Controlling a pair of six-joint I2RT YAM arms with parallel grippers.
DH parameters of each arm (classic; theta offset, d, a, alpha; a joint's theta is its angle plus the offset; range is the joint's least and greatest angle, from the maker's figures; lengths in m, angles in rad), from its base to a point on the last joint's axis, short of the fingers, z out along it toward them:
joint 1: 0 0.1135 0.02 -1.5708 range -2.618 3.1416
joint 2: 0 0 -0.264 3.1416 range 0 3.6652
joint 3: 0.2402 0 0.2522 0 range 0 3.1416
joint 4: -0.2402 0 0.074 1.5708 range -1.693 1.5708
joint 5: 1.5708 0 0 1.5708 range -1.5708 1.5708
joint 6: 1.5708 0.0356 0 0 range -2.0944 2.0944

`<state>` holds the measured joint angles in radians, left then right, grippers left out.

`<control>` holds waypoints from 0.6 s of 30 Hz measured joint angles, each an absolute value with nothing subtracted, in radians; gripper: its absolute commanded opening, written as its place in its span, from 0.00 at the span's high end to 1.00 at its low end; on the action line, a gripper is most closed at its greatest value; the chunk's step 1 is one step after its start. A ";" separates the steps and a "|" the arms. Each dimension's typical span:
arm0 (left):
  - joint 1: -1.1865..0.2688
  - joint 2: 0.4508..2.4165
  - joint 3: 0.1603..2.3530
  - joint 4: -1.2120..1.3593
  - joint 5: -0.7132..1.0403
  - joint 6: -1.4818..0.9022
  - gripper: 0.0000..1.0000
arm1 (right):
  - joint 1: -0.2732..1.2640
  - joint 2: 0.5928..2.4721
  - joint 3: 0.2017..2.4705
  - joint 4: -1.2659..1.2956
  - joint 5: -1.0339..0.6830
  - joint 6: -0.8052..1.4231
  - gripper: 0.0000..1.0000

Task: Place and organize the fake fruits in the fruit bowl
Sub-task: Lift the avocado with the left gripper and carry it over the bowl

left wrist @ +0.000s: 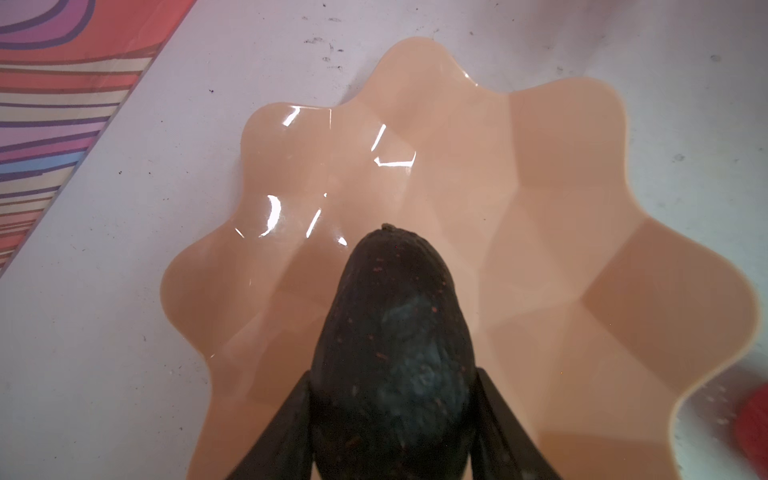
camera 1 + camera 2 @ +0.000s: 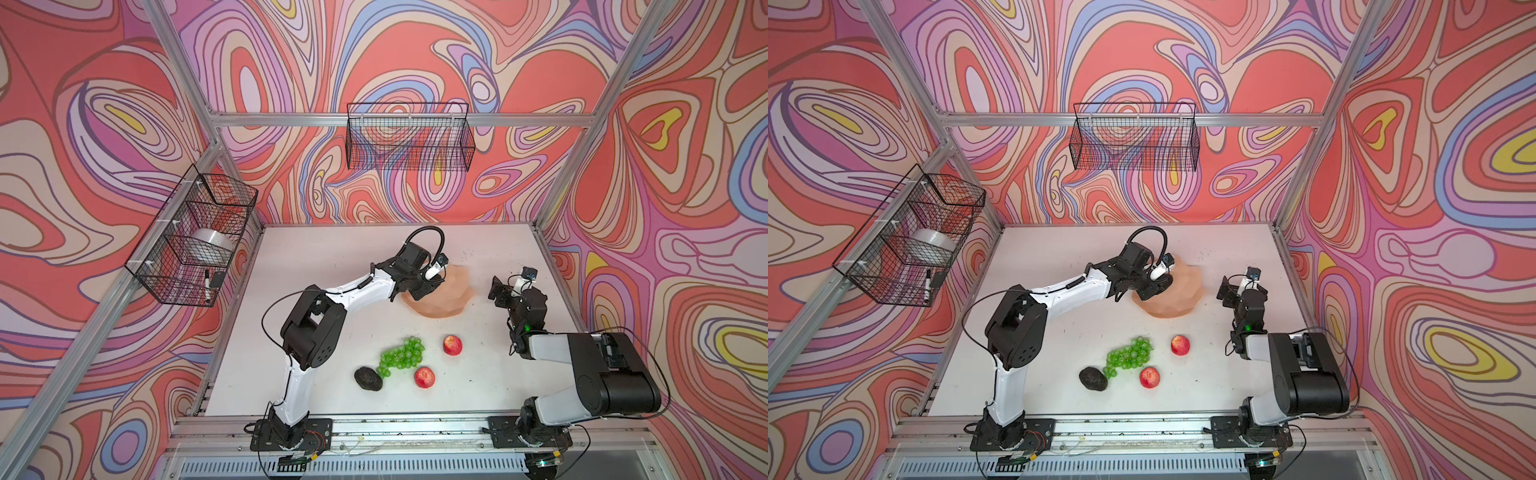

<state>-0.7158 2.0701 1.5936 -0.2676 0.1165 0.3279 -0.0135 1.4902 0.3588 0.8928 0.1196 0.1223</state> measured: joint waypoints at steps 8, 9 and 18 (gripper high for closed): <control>-0.723 2.183 1.672 -0.256 0.017 0.294 0.43 | -0.014 1.486 0.359 0.886 0.115 0.129 0.02; -0.723 2.189 1.672 -0.256 0.010 0.291 0.41 | -0.014 1.481 0.359 0.876 0.114 0.132 0.02; -0.723 2.194 1.672 -0.240 -0.008 0.275 0.08 | -0.014 1.248 0.524 0.476 0.107 0.205 0.02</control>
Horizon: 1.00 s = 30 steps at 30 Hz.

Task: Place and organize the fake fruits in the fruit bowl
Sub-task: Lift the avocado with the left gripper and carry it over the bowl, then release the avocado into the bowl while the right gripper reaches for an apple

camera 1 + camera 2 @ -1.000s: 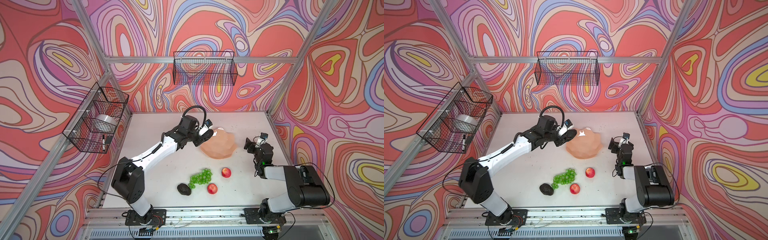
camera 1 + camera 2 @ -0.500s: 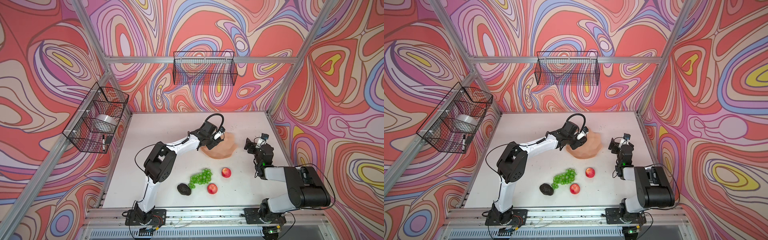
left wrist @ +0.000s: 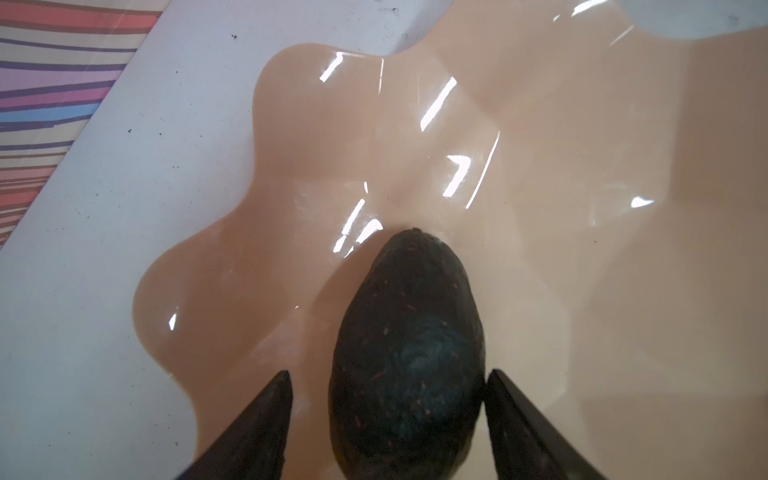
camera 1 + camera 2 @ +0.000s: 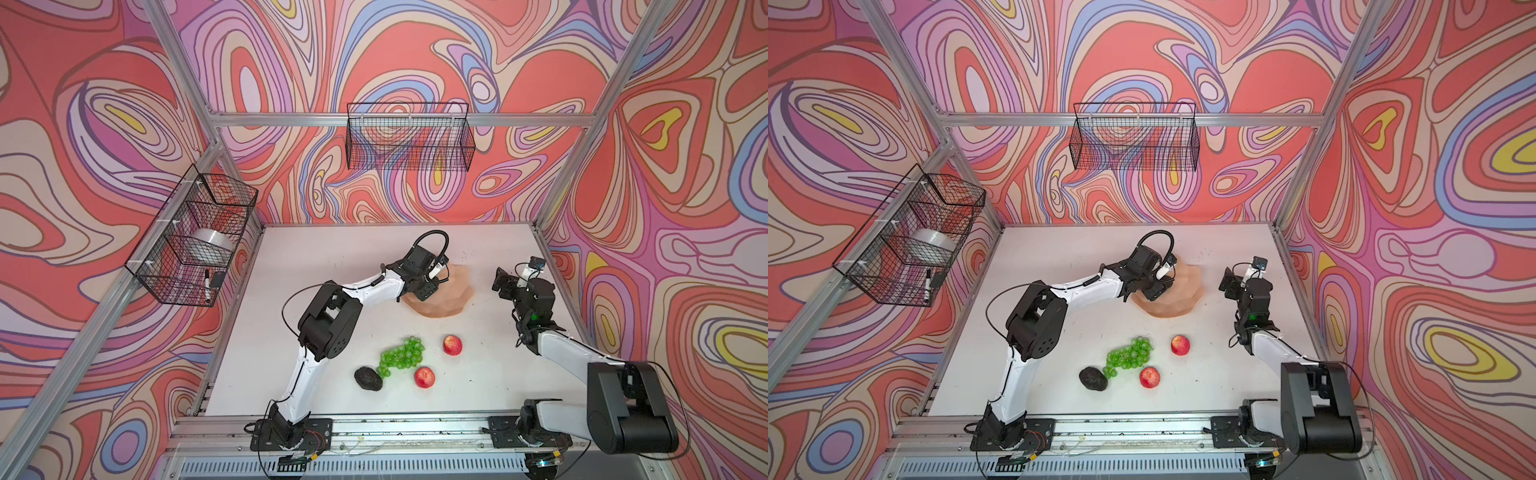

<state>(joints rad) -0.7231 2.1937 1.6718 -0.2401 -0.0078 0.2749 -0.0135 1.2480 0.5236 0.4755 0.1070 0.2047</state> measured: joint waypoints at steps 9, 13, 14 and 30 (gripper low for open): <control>-0.723 2.026 1.601 -0.190 -0.070 0.222 0.00 | -0.011 0.961 0.597 0.073 -0.059 0.368 0.05; -0.703 1.848 1.554 -0.146 -0.097 0.139 0.00 | 0.091 0.955 0.690 -0.192 -0.054 0.366 0.06; -0.691 1.794 1.520 -0.118 -0.099 0.111 0.00 | 0.144 0.951 0.710 -0.256 -0.033 0.368 0.06; -0.506 1.121 1.019 -0.185 -0.350 -0.195 0.00 | 0.780 1.226 0.757 -0.687 0.193 0.741 0.11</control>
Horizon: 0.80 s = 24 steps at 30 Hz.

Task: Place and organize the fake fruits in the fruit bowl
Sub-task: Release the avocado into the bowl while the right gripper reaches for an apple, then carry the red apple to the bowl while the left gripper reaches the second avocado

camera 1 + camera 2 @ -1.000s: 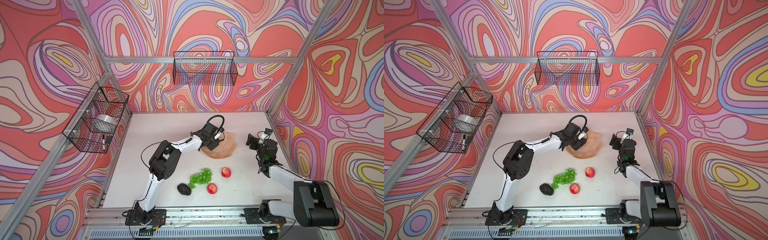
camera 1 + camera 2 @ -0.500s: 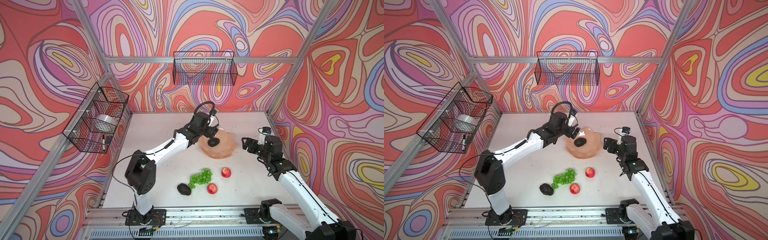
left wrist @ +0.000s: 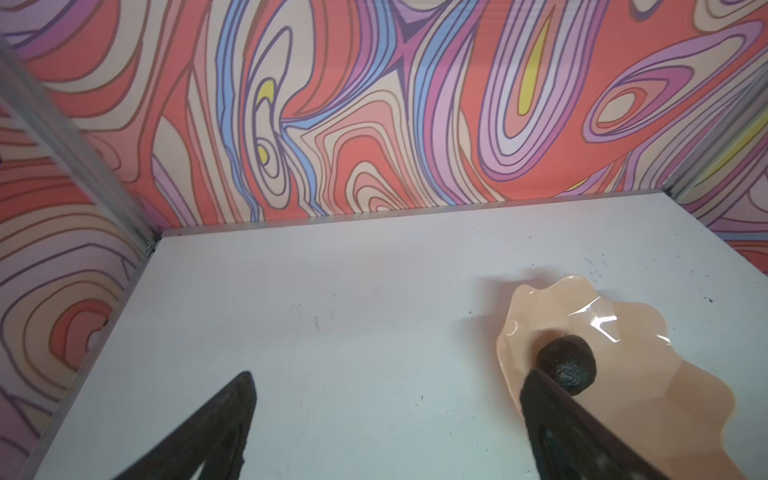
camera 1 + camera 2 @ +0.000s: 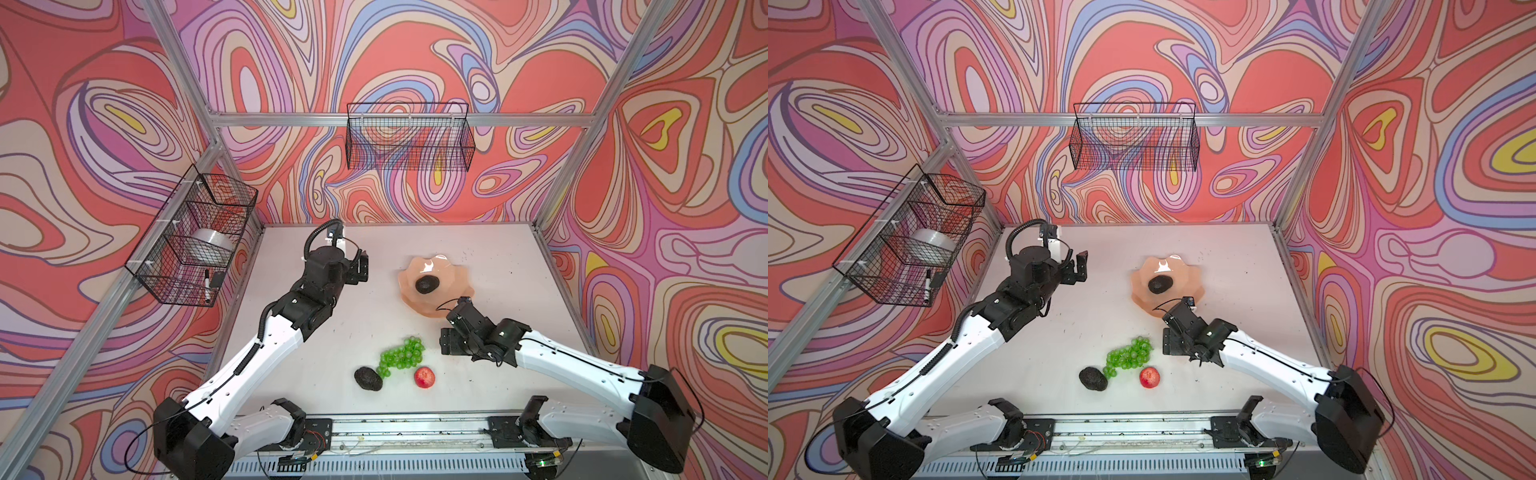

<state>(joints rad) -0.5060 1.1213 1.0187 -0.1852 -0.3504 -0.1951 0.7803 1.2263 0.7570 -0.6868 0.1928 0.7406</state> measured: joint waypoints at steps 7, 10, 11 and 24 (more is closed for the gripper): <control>-0.469 0.952 0.957 -0.369 -0.403 -0.295 0.00 | 0.780 1.362 0.752 -0.636 0.236 0.802 0.19; -0.469 0.881 0.937 -0.442 -0.406 -0.350 0.00 | 0.780 1.407 0.750 -0.600 0.241 0.815 0.26; -0.469 0.857 0.926 -0.466 -0.406 -0.366 0.00 | 0.780 1.418 0.748 -0.586 0.244 0.822 0.29; -0.479 0.750 0.815 -0.823 -0.131 -0.621 0.07 | 0.769 1.303 0.822 -0.677 0.343 0.777 0.51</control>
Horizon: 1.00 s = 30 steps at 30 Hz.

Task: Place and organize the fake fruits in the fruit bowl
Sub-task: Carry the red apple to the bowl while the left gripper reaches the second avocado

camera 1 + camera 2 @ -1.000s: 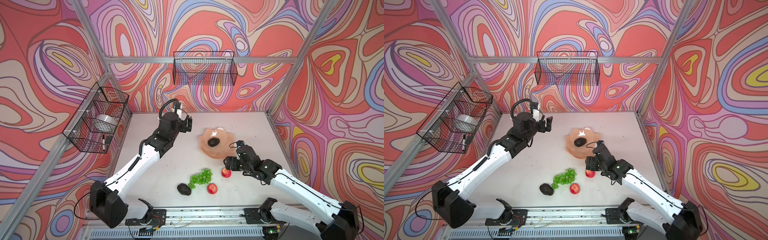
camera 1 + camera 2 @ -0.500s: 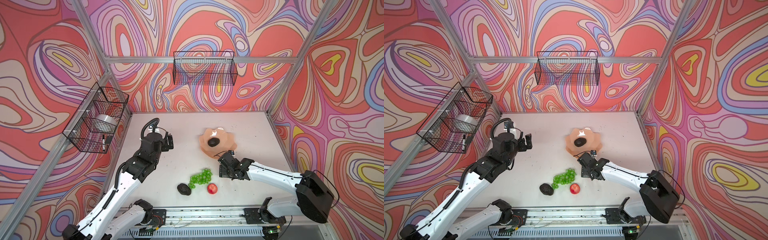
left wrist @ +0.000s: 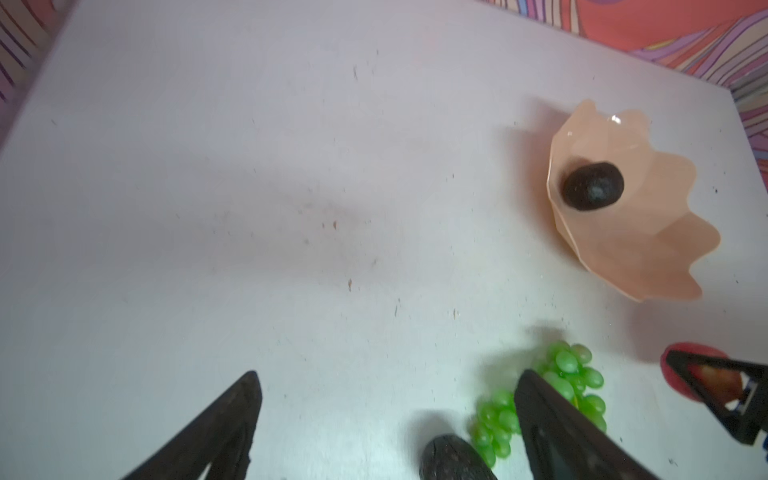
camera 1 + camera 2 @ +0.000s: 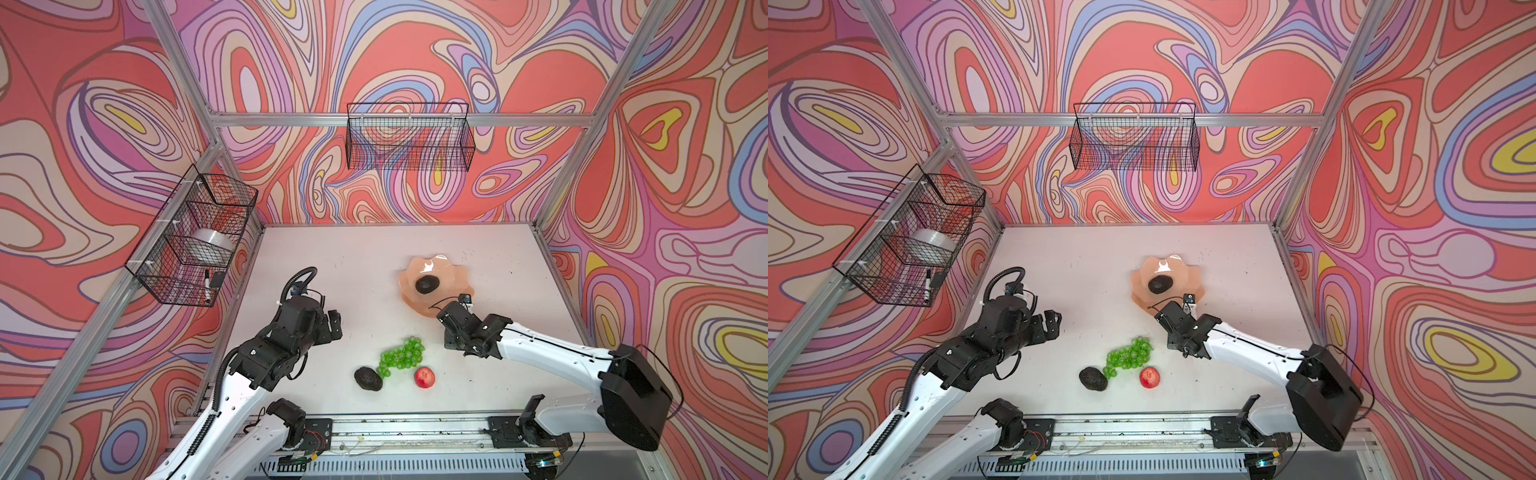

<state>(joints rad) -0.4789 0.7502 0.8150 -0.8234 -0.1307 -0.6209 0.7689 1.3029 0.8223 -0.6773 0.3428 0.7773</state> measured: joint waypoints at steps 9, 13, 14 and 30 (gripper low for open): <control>-0.769 0.710 0.725 -0.948 -0.026 -0.906 0.08 | 0.586 1.362 1.102 -0.662 0.323 0.576 0.54; -0.943 0.755 0.688 -0.941 -0.045 -1.038 0.08 | 0.509 1.504 1.145 -0.578 0.284 0.508 0.55; -0.970 0.780 0.683 -0.931 -0.050 -1.062 0.08 | 0.495 1.537 1.151 -0.559 0.271 0.496 0.56; -1.055 1.026 0.564 -0.688 -0.081 -1.280 0.06 | 0.411 1.790 1.200 -0.338 0.184 0.406 0.57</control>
